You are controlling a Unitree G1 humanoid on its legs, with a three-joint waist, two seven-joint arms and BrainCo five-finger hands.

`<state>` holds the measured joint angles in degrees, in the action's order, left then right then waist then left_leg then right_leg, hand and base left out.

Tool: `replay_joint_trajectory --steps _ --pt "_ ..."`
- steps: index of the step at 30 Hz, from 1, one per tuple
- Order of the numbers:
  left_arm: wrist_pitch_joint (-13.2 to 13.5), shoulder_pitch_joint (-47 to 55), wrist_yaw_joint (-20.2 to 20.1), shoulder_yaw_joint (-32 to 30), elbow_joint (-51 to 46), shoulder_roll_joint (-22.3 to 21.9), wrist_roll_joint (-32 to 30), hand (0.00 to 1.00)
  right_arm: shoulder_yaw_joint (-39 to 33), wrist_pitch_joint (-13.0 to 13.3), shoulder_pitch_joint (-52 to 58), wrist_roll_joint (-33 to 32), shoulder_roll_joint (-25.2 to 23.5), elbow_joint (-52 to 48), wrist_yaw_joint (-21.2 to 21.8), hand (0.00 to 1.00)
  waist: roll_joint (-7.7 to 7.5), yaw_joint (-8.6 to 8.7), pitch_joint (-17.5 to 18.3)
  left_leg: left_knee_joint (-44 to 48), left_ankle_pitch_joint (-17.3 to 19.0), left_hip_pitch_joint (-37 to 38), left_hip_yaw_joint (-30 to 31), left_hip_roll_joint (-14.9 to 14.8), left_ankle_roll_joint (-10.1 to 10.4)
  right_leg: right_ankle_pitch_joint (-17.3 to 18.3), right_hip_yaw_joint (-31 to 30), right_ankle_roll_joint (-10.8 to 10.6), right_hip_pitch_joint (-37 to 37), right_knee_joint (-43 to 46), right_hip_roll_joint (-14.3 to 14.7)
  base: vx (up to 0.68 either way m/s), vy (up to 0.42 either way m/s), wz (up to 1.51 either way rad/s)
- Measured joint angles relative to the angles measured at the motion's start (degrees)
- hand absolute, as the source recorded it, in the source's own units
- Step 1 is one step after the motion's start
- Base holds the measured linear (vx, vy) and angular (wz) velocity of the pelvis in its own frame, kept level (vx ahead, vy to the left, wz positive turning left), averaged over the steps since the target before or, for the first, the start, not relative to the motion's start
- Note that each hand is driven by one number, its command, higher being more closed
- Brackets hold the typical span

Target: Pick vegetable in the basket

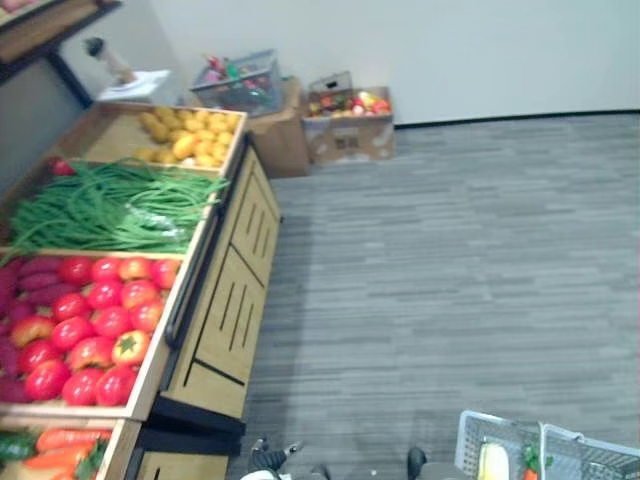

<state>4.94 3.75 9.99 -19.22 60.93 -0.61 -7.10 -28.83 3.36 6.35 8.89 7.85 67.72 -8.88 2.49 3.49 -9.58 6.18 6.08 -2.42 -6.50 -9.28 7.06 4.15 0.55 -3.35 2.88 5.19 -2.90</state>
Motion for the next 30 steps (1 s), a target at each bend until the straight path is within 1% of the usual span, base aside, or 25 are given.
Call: replay_joint_trajectory --steps 1,2,3,4,5,6,9,11,12,14,15,17,20,21,22,23,25,27,29,30 --pt "-0.04 -0.16 0.24 -0.82 -0.03 0.19 -0.63 0.00 0.04 0.09 0.72 -0.01 -0.96 -0.26 -0.11 1.00 -0.39 -0.40 0.68 0.10 0.65 -0.41 -1.55 1.74 -1.20 -1.20 -0.79 -1.77 -0.24 -1.61 -1.65 0.14 0.318 -0.45" --pt "0.06 -0.18 0.35 -0.96 -0.18 0.37 -0.62 0.00 0.05 0.16 1.10 -0.01 -1.66 -0.36 -0.15 1.00 -1.20 -0.58 0.64 0.08 0.86 -0.43 -2.29 2.28 -1.47 -1.66 -0.89 -2.09 -0.25 -2.19 -2.60 0.22 0.355 -0.24" --pt "0.00 -0.19 0.55 -1.47 -0.52 0.92 -0.55 0.00 0.10 0.16 1.46 0.00 -2.95 -0.46 -0.24 1.00 -2.23 -0.67 0.75 0.09 0.51 -0.26 -3.28 3.40 -2.36 -2.04 -1.18 -2.39 -0.13 -2.58 -3.71 0.20 0.277 -0.10" --pt "-0.05 -0.18 0.65 -1.47 -0.57 1.11 -0.58 0.00 0.13 0.18 1.65 0.01 -3.43 -0.61 -0.30 1.00 -2.60 -0.72 0.96 0.06 0.55 -0.01 -4.05 3.96 -2.40 -2.05 -1.27 -2.42 -0.10 -2.80 -4.22 0.20 0.249 -0.22" --pt "-0.08 -0.16 0.95 -1.43 -0.54 1.19 -0.74 0.00 0.20 0.21 1.82 0.00 -4.09 -1.21 -0.34 1.00 -3.31 -0.80 1.39 -0.47 0.76 0.67 -5.30 4.76 -2.70 -2.39 -1.35 -2.96 -0.18 -3.29 -4.79 0.18 0.174 -0.41" --pt "-0.09 -0.18 0.99 -1.16 -0.48 1.25 -1.09 0.00 0.31 0.30 1.52 -0.03 -4.54 -2.07 -0.43 1.00 -3.55 -1.08 1.55 -1.08 1.13 1.55 -6.48 5.32 -3.18 -2.55 -1.46 -3.21 -0.05 -3.40 -5.23 0.17 0.144 -0.47" --pt "-0.06 -0.43 0.98 1.22 -0.15 1.83 -2.76 0.00 0.63 0.56 1.26 -0.16 -4.41 -2.68 -0.45 1.00 -3.46 -1.33 1.56 -1.99 1.92 3.59 -8.96 5.54 -3.55 -2.54 -2.56 -3.22 0.91 -1.27 -5.20 0.15 0.108 -0.51" --pt "-0.08 -1.40 0.91 3.78 0.63 2.75 -3.13 0.00 0.95 0.88 1.06 -0.11 -4.33 -2.64 -0.20 1.00 -3.41 -2.00 1.56 -1.88 1.92 4.63 -10.43 4.97 -3.55 -2.51 -2.34 -3.16 3.63 3.97 -4.63 0.07 0.035 -0.50" --pt "-0.06 -1.41 0.88 5.22 0.64 2.86 -3.17 0.00 1.41 1.00 0.88 -0.06 -4.33 -2.67 -0.15 1.00 -3.42 -1.92 1.56 -1.79 1.92 5.26 -10.38 4.84 -3.55 -2.32 -1.53 -2.84 4.89 7.03 -4.48 0.06 0.022 -0.38" --pt "-0.04 -1.40 0.83 6.61 0.64 2.78 -3.10 0.00 2.39 1.11 0.89 -0.05 -4.29 -2.63 -0.13 1.00 -3.52 -1.88 1.59 -1.65 1.92 6.19 -10.26 4.96 -3.55 -2.00 0.49 -2.31 5.80 10.18 -4.69 0.03 0.012 -0.15" --pt "-0.03 -1.40 0.78 7.20 0.65 2.81 -2.91 0.00 3.05 1.27 0.88 -0.01 -4.19 -2.64 -0.11 1.00 -3.60 -1.88 1.63 -1.64 1.92 6.59 -10.17 5.17 -3.55 -1.99 2.15 -2.32 5.92 10.93 -5.30 0.01 0.016 -0.08" --pt "0.04 -1.41 0.66 7.68 0.67 2.98 -2.46 0.00 4.93 1.34 0.87 0.16 -3.67 -2.59 0.25 1.00 -3.75 -1.95 1.73 -1.84 1.92 6.44 -10.13 5.75 -3.55 -2.00 4.40 -2.32 5.76 9.51 -6.17 -0.02 0.021 -0.07" --pt "0.04 -1.41 0.33 7.51 1.05 3.38 -1.40 0.00 6.58 1.52 0.81 0.39 -3.38 -1.86 0.54 1.00 -4.44 -2.05 2.17 -2.56 1.92 5.24 -9.97 6.59 -3.55 -2.04 7.10 -2.38 4.12 3.54 -6.92 -0.04 -0.002 -0.05" --pt "0.28 -1.45 0.15 6.82 1.85 3.34 -0.23 0.00 6.51 1.51 0.82 0.48 -3.54 -1.01 0.58 1.00 -4.46 -2.05 2.20 -2.73 1.91 5.29 -9.70 6.62 -3.56 -2.37 8.44 -2.93 2.68 0.81 -6.92 -0.06 -0.043 0.09" --pt "0.60 -1.40 -0.08 5.39 2.30 2.97 0.52 0.00 5.73 1.48 1.18 0.43 -3.64 -0.51 0.62 1.00 -4.06 -1.89 2.41 -2.78 1.89 5.43 -9.05 6.30 -3.57 -3.16 9.13 -3.43 1.44 -1.18 -6.50 -0.07 -0.053 0.12" --pt "0.75 -1.32 -0.18 5.22 2.56 2.83 1.40 0.00 5.27 1.36 1.48 0.32 -3.79 -0.18 0.66 1.00 -3.78 -1.92 2.62 -2.94 1.89 5.62 -8.76 6.05 -3.57 -3.58 9.50 -3.40 0.66 -2.19 -6.15 -0.09 -0.074 0.22" --pt "0.85 -0.47 -0.60 3.79 3.04 2.32 4.37 0.00 3.82 0.76 3.43 -0.93 -3.88 0.41 0.73 1.00 -3.14 -2.02 4.40 -3.84 1.79 5.59 -7.57 5.22 -3.64 -4.99 11.06 -3.28 -1.43 -6.43 -4.96 -0.07 -0.087 0.22" --pt "0.87 0.28 -1.17 2.22 3.12 1.79 6.36 0.00 2.25 0.71 4.00 -1.82 -4.08 0.75 0.83 1.00 -2.85 -1.96 5.28 -4.24 1.43 5.59 -7.19 4.89 -3.55 -5.91 11.66 -3.01 -2.42 -8.37 -4.44 -0.02 -0.061 0.11" --pt "1.15 0.62 -1.67 0.70 4.52 1.39 9.92 0.00 0.91 0.71 5.29 -4.06 -4.37 0.80 0.76 1.00 -2.30 -2.00 6.41 -4.53 1.23 5.70 -7.05 4.25 -3.20 -6.88 11.98 -2.67 -3.55 -10.62 -3.49 -0.02 -0.085 0.03" --pt "1.15 0.65 -1.71 0.71 4.84 1.40 10.72 0.00 0.58 0.71 5.45 -4.53 -4.35 0.87 0.74 1.00 -2.41 -2.01 6.51 -4.85 1.08 5.84 -7.07 4.17 -3.01 -7.05 11.95 -2.55 -3.77 -11.03 -3.31 0.01 -0.064 -0.04"
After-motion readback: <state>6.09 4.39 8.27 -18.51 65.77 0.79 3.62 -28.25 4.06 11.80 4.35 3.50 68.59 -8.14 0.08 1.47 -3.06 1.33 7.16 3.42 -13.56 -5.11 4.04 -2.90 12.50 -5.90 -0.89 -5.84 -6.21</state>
